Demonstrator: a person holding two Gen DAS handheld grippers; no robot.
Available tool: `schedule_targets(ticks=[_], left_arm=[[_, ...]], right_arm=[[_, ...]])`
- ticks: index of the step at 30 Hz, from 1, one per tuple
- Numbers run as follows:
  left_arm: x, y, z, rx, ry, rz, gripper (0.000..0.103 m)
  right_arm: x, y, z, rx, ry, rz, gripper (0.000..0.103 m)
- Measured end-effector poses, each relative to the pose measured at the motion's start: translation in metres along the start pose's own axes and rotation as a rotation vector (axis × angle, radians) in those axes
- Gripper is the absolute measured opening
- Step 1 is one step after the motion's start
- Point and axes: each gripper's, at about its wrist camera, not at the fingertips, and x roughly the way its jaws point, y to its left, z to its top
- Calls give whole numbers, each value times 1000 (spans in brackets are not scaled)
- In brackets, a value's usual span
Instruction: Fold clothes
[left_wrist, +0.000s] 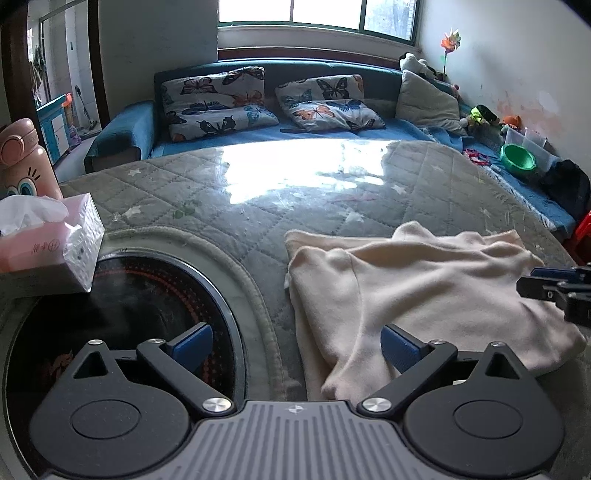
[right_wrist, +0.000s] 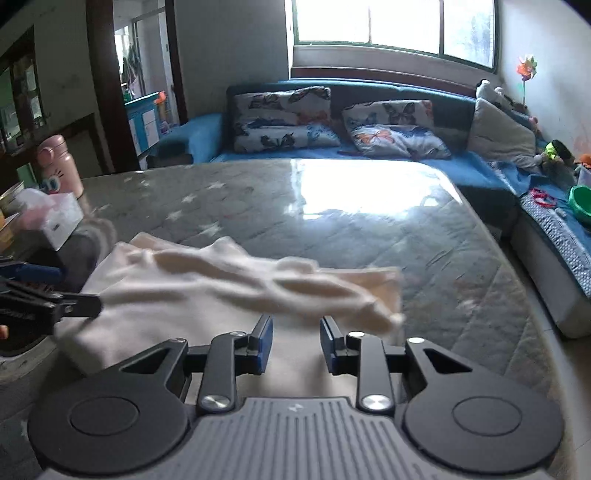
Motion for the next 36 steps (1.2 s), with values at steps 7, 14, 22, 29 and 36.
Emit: schedule_targets(ticks=[7,14,22,29,36], left_arm=[[-5,-5,-6,-1,3,-2,103],[-6,-8,-16,1,8,8,103],[-13,-7,-22,-12,-5,11,103],[-28,-8,-33,-9,-14,2,103],[-45,-8,-52,-19,-18,-18,103]], right_arm=[[-16,26,-13,-44,-27,22,41],[-22,39,-26,-90,-28,-12,43],[-25,42,-33,-62,-18,-29,53],[-37,44,-37,-45,-31,-47,77],[-49,53,-43,-49,-55,-63,89]])
